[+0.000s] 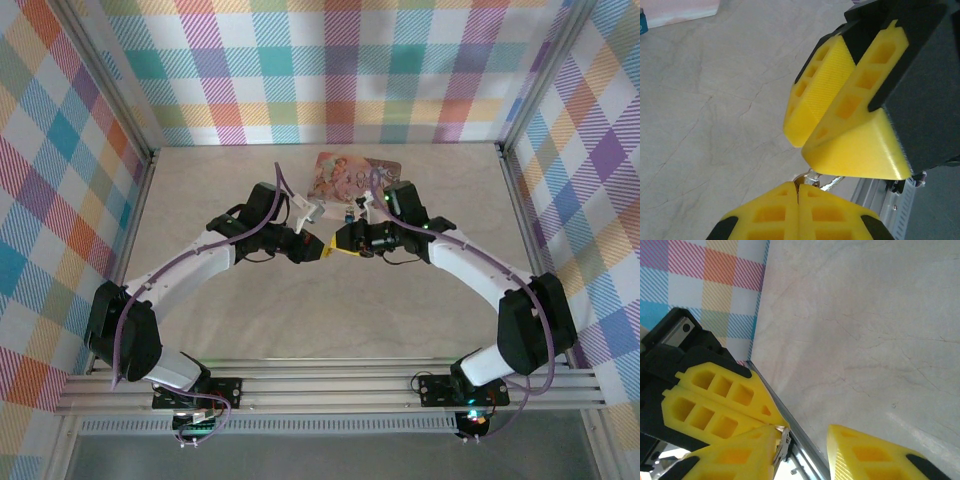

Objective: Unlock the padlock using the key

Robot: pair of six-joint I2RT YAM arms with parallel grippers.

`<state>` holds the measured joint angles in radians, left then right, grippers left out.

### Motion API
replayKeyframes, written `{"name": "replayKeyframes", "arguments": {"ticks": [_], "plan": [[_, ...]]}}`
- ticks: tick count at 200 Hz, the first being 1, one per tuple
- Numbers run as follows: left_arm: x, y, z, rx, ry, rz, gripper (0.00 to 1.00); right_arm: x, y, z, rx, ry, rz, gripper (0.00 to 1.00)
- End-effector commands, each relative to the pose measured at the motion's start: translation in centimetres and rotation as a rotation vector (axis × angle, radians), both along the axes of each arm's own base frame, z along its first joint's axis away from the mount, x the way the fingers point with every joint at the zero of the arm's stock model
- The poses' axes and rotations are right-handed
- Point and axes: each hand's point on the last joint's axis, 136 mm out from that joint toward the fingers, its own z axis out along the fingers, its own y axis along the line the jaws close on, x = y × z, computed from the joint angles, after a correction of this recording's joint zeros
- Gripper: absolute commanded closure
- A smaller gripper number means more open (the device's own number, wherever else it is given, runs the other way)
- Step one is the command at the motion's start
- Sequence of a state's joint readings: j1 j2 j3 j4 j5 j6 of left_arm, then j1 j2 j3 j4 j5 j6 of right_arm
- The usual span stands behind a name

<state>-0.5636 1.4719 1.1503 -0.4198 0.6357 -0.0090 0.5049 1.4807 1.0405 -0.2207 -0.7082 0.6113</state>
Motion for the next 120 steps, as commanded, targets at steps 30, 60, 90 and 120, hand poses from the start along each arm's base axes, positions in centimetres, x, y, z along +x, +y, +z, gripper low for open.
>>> {"name": "replayKeyframes", "arguments": {"ticks": [30,60,90,120], "plan": [[-1.1,0.0,0.0,0.005,-0.004,-0.032,1.00,0.0,1.1,1.4,0.047,-0.054,0.061,1.00],[-0.1,0.8,-0.3,0.062,-0.027,0.025,0.90,0.1,0.6,2.0,0.028,-0.113,0.051,1.00],[1.3,2.2,-0.2,0.122,-0.076,0.129,0.62,0.9,-1.0,2.7,-0.097,-0.253,0.020,1.00],[2.5,3.6,0.3,0.137,-0.110,0.232,0.54,2.5,-4.3,3.0,-0.344,-0.410,-0.028,1.00]]}}
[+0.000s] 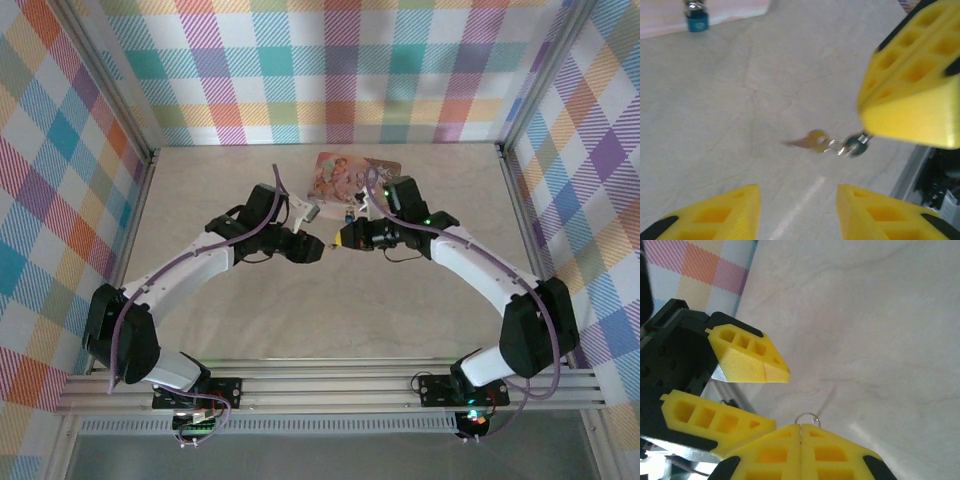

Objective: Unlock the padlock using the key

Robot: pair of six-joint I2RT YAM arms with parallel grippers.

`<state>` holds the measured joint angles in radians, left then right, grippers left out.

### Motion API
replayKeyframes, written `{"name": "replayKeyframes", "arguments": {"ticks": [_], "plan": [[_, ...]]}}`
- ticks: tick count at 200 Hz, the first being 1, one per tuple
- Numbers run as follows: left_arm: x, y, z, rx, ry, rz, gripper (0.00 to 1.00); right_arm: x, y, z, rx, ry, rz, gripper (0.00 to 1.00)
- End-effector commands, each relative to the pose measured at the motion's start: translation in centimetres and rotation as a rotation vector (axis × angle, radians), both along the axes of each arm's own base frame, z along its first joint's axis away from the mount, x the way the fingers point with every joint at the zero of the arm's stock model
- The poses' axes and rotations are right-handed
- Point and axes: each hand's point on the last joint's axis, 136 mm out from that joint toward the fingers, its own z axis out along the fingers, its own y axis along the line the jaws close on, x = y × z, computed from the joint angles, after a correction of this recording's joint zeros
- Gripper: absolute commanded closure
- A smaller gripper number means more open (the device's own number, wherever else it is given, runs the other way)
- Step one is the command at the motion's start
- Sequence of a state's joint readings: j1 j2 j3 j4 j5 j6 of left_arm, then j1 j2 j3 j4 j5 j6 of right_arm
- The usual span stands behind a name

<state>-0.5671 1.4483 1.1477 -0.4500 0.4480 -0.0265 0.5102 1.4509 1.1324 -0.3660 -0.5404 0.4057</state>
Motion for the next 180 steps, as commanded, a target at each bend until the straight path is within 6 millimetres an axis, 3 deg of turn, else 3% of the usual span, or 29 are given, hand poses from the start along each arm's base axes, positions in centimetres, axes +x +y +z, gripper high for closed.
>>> {"name": "replayKeyframes", "arguments": {"ticks": [1,30,60,82,108,143,180], "plan": [[0.8,1.6,1.2,0.020,-0.062,0.095,0.54,1.0,-3.0,1.7,-0.206,-0.208,-0.025,1.00],[1.9,2.9,0.6,0.049,-0.129,0.175,0.53,0.7,-3.1,3.4,-0.227,-0.299,0.048,1.00],[2.0,3.9,0.3,0.004,-0.014,0.259,0.52,-0.8,-1.5,5.0,-0.130,-0.370,0.181,1.00],[1.5,2.3,2.7,-0.202,-0.007,0.209,0.53,-1.6,-0.9,5.4,-0.084,-0.418,0.245,1.00],[-0.8,0.4,6.0,-0.385,-0.065,0.040,0.50,-2.3,-0.1,6.4,-0.013,-0.448,0.300,1.00],[-2.8,-1.4,9.2,-0.548,-0.059,-0.129,0.57,-3.0,1.1,7.7,0.096,-0.442,0.353,1.00],[-2.7,-2.2,10.4,-0.640,-0.052,-0.179,0.64,-3.6,1.8,8.0,0.170,-0.389,0.393,1.00]]}}
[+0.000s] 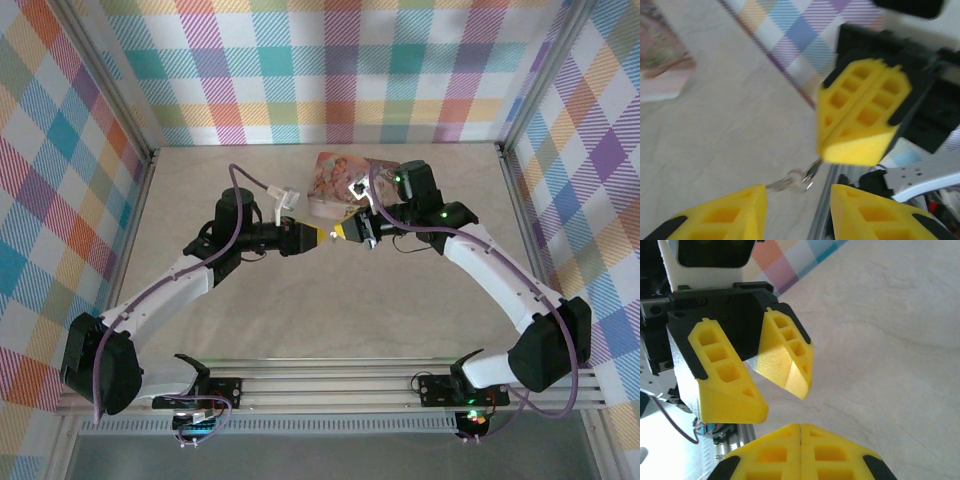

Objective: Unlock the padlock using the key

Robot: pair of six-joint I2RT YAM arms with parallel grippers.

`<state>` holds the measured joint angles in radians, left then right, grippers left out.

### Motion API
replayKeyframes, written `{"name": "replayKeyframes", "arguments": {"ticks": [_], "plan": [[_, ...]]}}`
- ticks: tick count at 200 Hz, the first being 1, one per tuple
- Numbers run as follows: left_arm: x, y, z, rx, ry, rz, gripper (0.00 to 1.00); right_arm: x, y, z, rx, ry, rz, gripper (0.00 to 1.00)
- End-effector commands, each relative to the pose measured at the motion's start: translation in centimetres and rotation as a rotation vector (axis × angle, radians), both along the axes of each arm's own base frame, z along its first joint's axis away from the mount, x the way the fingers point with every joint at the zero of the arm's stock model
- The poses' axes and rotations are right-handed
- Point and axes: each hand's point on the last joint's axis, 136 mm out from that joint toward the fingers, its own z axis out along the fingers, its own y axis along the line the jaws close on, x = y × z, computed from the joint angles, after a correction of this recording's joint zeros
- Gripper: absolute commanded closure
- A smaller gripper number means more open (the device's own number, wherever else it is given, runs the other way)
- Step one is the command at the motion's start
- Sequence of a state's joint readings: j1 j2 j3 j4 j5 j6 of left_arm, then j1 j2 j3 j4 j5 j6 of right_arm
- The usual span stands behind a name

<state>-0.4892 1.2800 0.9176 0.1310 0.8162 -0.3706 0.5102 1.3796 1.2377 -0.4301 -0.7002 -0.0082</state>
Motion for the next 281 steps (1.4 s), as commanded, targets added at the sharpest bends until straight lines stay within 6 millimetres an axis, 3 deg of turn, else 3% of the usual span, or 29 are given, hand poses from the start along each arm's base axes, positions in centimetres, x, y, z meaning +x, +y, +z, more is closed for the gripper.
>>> {"name": "replayKeyframes", "arguments": {"ticks": [1,25,41,53,127,241,264,281], "plan": [[-0.9,-0.9,1.8,-0.113,-0.029,-0.099,0.64,-1.1,0.9,0.9,0.080,0.024,0.089,1.00],[-0.9,-1.1,2.0,-0.142,-0.024,-0.114,0.68,-1.1,0.8,0.9,0.090,0.051,0.089,1.00],[-1.0,-1.2,1.8,-0.145,-0.014,-0.128,0.81,-1.0,0.6,1.1,0.107,0.064,0.084,1.00],[-1.2,-1.2,1.8,-0.149,-0.010,-0.136,0.84,-0.8,0.5,1.2,0.121,0.072,0.078,1.00],[-1.4,-1.4,0.8,-0.141,0.024,-0.166,0.77,0.0,0.3,0.7,0.131,0.106,0.057,1.00],[-1.5,-1.4,0.0,-0.115,0.043,-0.173,0.79,0.1,-0.1,0.6,0.137,0.128,0.036,1.00],[-1.2,-1.4,-0.4,-0.104,0.049,-0.155,0.64,0.1,-0.3,0.5,0.126,0.126,0.023,1.00],[-1.2,-1.3,-0.4,-0.104,0.049,-0.149,0.59,0.1,-0.4,0.4,0.117,0.123,0.014,1.00]]}}
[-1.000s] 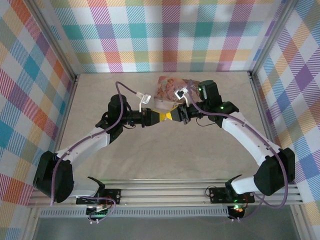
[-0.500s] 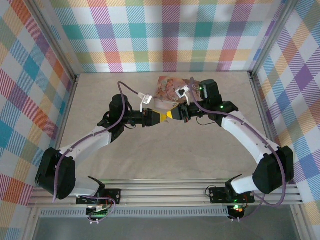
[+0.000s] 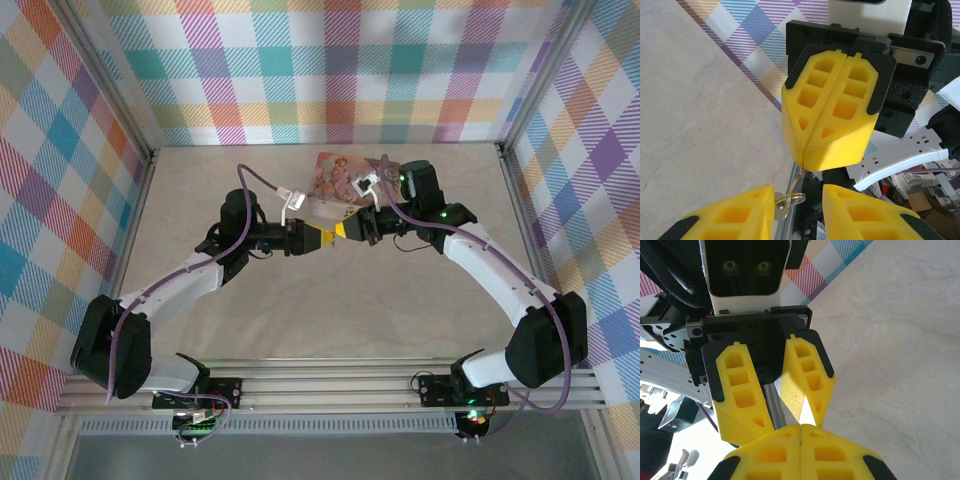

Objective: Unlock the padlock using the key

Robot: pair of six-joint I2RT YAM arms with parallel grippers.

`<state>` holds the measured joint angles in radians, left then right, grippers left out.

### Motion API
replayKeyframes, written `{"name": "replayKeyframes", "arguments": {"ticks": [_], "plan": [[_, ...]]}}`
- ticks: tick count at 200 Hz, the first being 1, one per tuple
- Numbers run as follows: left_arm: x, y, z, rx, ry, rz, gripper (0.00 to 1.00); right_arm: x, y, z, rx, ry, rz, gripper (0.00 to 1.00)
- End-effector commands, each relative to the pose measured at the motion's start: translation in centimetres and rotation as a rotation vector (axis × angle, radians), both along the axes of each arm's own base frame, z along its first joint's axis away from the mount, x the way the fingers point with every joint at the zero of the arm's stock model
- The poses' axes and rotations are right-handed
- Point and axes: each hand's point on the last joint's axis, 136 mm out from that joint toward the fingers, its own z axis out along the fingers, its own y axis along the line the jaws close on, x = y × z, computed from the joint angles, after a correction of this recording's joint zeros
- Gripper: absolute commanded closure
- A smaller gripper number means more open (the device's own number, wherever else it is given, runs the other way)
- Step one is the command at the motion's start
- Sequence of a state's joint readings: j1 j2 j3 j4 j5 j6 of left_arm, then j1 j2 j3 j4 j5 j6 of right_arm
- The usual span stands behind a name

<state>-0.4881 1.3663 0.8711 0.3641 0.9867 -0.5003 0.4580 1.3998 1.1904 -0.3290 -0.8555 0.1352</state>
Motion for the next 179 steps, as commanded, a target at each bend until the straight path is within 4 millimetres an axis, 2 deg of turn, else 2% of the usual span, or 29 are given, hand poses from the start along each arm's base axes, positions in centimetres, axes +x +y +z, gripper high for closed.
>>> {"name": "replayKeyframes", "arguments": {"ticks": [1,29,75,110,179], "plan": [[-0.2,0.2,0.0,0.002,-0.011,-0.007,0.59,0.0,-0.2,0.2,0.006,-0.021,-0.005,1.00],[-0.2,0.1,0.3,-0.003,-0.018,-0.007,0.58,-0.1,-0.3,0.1,0.004,-0.015,-0.006,1.00],[0.1,-0.1,-0.4,0.006,0.000,-0.005,0.60,-0.1,-0.3,0.2,0.012,-0.013,-0.005,1.00],[0.2,-0.4,-0.8,0.008,0.011,-0.006,0.73,-0.2,-0.3,0.2,0.014,-0.016,-0.005,1.00],[0.1,-0.7,-1.4,0.013,0.031,-0.029,0.89,0.1,-0.2,0.0,0.013,-0.017,-0.012,1.00]]}}
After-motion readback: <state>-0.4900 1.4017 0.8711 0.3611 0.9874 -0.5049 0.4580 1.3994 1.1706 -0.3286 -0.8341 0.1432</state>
